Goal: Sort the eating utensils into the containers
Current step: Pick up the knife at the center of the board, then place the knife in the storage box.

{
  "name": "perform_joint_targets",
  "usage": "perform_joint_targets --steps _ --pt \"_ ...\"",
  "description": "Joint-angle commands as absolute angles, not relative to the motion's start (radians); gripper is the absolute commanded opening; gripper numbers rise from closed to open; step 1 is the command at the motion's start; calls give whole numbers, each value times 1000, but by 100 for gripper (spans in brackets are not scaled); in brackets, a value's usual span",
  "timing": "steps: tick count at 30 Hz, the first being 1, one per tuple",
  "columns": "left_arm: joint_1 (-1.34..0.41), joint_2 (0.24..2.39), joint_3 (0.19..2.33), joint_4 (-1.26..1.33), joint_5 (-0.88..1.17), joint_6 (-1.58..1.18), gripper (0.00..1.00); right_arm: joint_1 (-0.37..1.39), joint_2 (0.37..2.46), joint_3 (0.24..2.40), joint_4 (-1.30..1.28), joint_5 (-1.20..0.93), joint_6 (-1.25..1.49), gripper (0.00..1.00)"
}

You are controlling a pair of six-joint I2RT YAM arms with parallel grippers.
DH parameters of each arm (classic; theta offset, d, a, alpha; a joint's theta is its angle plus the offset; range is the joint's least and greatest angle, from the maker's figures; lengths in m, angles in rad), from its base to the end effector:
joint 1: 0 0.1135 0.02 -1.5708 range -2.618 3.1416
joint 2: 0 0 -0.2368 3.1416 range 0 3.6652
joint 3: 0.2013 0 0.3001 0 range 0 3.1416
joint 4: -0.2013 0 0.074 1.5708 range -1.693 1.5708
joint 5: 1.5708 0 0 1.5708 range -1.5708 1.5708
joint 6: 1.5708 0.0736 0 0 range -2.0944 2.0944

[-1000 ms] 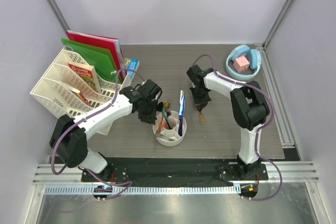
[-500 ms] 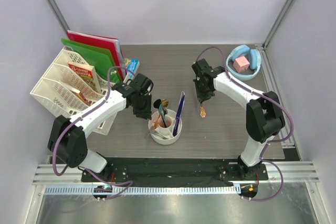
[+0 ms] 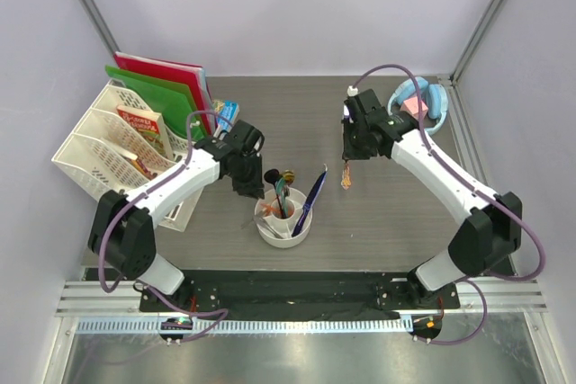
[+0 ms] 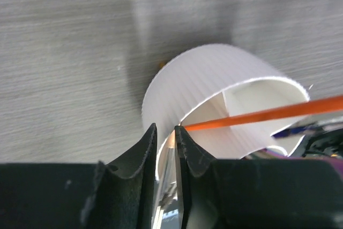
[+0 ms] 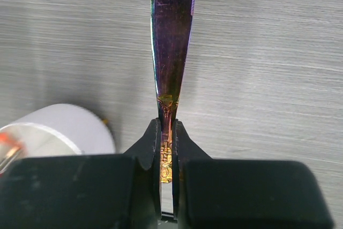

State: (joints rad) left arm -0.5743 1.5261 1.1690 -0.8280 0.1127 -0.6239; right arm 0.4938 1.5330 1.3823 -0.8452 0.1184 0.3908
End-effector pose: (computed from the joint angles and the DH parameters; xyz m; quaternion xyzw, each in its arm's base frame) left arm 0.2988 -0.2032 0.1672 -0.0135 0.9799 -0.1536 0.1269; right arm 0.3482 0.1775 0.2419 -0.0325 0.9569 0.0699 0.2801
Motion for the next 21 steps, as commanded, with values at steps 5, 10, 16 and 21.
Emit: perform_joint_targets --steps 5,10,16,21 --pt "-603 1621 1210 -778 69 -698 19 607 1385 1439 -879 179 555 1" --pt "-653 1654 1233 -772 39 -736 18 712 1333 1407 -885 257 632 1" --pt "-689 1631 1218 -779 6 -750 18 773 1296 1371 -893 314 673 1" --pt "-689 1598 1212 -824 -60 -767 18 779 1296 1393 -914 334 664 1"
